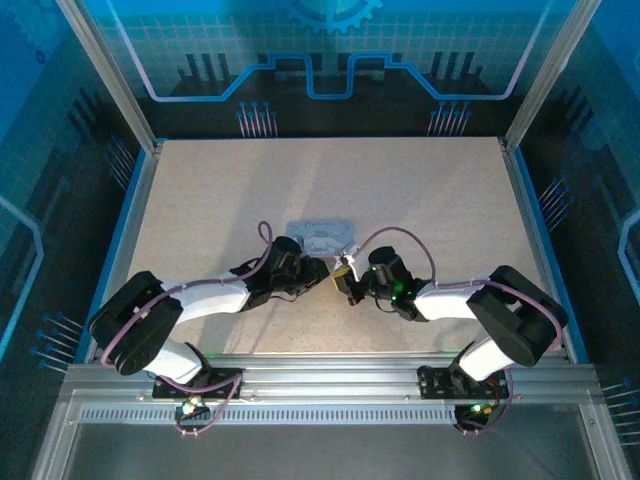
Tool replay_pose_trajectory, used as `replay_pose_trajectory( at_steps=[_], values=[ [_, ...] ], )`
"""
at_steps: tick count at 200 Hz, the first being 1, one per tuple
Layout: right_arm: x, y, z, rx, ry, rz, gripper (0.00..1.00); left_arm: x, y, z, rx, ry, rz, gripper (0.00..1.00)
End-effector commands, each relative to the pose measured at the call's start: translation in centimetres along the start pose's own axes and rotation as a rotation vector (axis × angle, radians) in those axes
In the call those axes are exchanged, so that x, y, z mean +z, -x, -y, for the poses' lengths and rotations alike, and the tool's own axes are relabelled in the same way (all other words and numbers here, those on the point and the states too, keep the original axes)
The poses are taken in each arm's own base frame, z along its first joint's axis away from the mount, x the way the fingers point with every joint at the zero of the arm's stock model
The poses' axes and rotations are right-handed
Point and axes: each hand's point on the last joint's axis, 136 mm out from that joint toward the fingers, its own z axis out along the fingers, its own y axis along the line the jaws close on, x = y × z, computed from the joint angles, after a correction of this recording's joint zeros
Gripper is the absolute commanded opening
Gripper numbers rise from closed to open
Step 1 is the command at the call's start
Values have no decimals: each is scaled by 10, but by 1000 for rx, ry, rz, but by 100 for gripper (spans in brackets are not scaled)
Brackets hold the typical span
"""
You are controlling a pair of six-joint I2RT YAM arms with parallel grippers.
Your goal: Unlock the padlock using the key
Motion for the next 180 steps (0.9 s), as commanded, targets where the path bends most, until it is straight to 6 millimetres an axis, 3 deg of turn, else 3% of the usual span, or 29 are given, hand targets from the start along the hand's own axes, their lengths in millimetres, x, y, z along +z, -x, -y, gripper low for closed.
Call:
replay_pose_trajectory(
  at_steps=[1,40,98,158,180],
  values=[
    [0,30,-15,-13,72,102,4,7,-28,32,32,-138,-133,22],
    [3,15,-9,16,46,36,4,18,-29,25,16,-132,-139,24],
    [5,-11,0,87,26,-80,4,19,-26,18,0,-122,-130,37],
    [7,-22,-5,190,58,-139,4,1,-15,13,-24,-122,-66,50],
    [10,-24,-8,244,73,-156,3,-9,-11,10,-36,-119,-44,60]
  ],
)
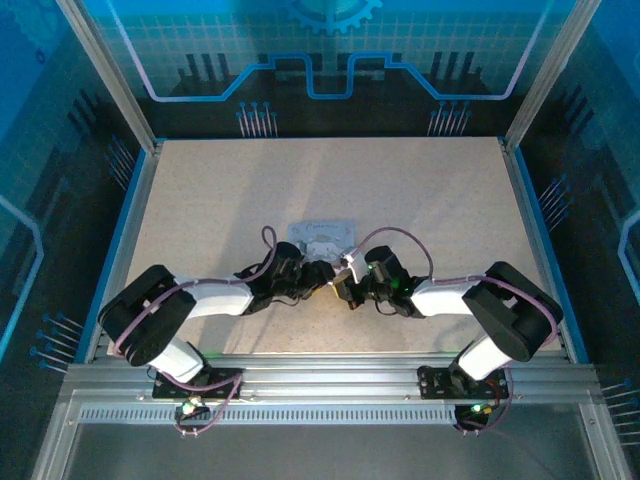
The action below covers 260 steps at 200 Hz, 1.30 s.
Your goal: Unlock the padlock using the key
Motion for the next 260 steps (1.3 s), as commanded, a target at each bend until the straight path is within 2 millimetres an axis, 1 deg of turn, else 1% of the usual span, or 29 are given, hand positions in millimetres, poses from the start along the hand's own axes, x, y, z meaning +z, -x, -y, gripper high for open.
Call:
replay_pose_trajectory(
  at_steps=[1,19,36,65,100,115,143,192,219,260],
  values=[
    [5,1,-4,81,32,-25,3,-15,-2,17,-10,-73,-13,60],
    [7,0,-6,134,46,-34,3,-23,0,14,-20,-64,2,67],
    [8,0,-8,174,55,-37,3,-31,3,9,-44,-63,19,69],
    [7,-2,-15,228,70,-46,3,-42,7,1,-89,-64,46,70],
    [6,-3,-26,301,87,-53,3,-48,7,-10,-144,-71,63,70],
    [5,-2,-30,339,81,-53,3,-48,5,-14,-163,-72,61,69],
    [3,-3,-35,423,68,-56,3,-46,3,-21,-198,-78,65,64],
    [-5,3,-42,572,81,-39,4,-43,3,-21,-214,-92,67,57],
    [-7,6,-49,614,107,-52,4,-40,1,-21,-216,-94,58,55],
    [-5,12,-55,688,142,-56,4,-30,-6,-22,-234,-98,45,54]
  ],
)
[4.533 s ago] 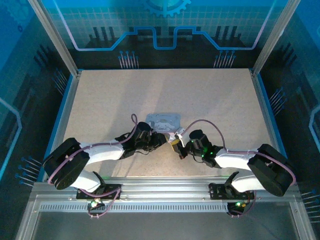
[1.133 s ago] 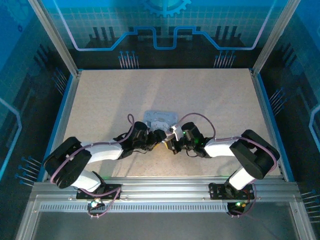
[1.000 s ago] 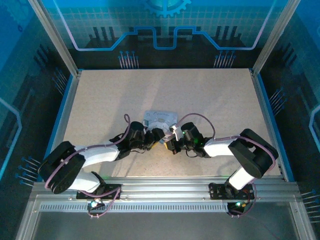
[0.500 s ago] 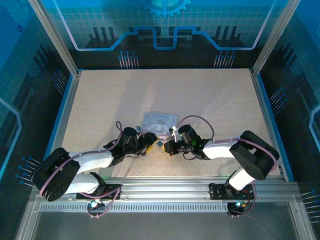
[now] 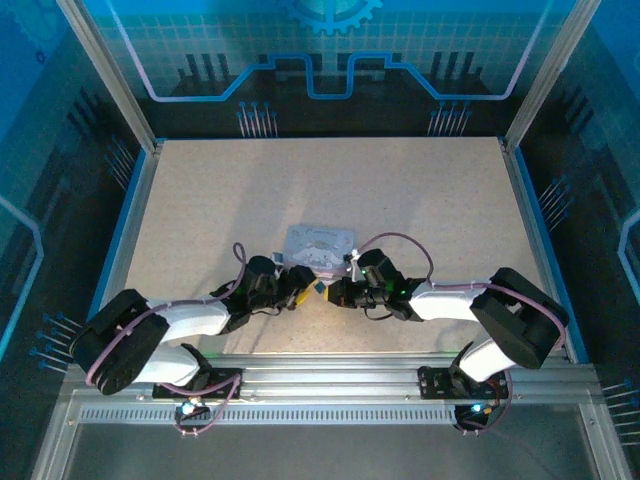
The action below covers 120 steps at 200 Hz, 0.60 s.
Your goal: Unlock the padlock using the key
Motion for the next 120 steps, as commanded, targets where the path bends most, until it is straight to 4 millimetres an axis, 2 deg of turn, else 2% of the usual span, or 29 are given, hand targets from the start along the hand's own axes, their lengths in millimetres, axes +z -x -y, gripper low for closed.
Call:
replay_pose_trajectory(
  at_steps=[1,75,120],
  values=[
    [0,3,-22,52,67,-8,4,5,-4,-2,-24,-16,-2,54],
    [-4,7,-28,109,83,12,5,16,-8,-5,-42,-13,30,38],
    [-6,11,-31,151,101,35,5,17,-9,-3,-58,-21,27,34]
  ],
)
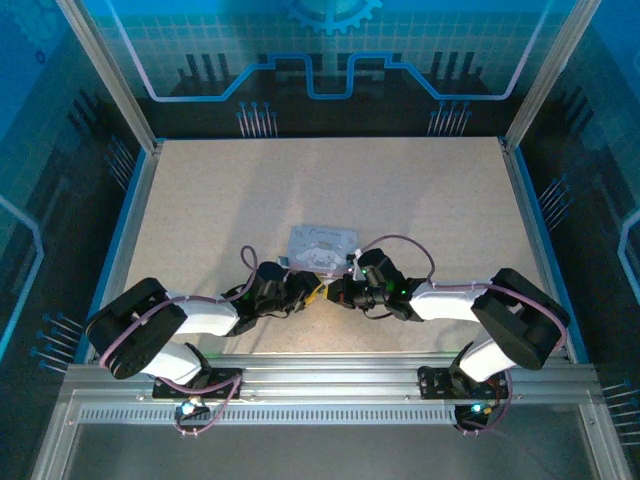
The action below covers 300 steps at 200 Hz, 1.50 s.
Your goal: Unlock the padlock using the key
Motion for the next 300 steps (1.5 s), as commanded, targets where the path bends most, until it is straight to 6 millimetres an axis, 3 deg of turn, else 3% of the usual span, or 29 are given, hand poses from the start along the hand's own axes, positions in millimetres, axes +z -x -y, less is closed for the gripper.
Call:
replay_pose_trajectory(
  at_steps=[1,79,159,252,300],
  values=[
    [-4,6,-27,5,85,29,5,2,-3,-2,-21,-6,-2,34],
    [-13,14,-34,80,116,82,7,4,-5,-2,-24,-4,-9,20],
    [-11,9,-33,49,119,51,22,0,-3,0,-37,-2,5,4],
    [-32,13,-13,-59,-17,81,39,-3,-2,0,-57,5,11,3],
    [-52,23,-29,-241,-91,92,57,-4,-2,-1,-66,15,16,3]
  ],
)
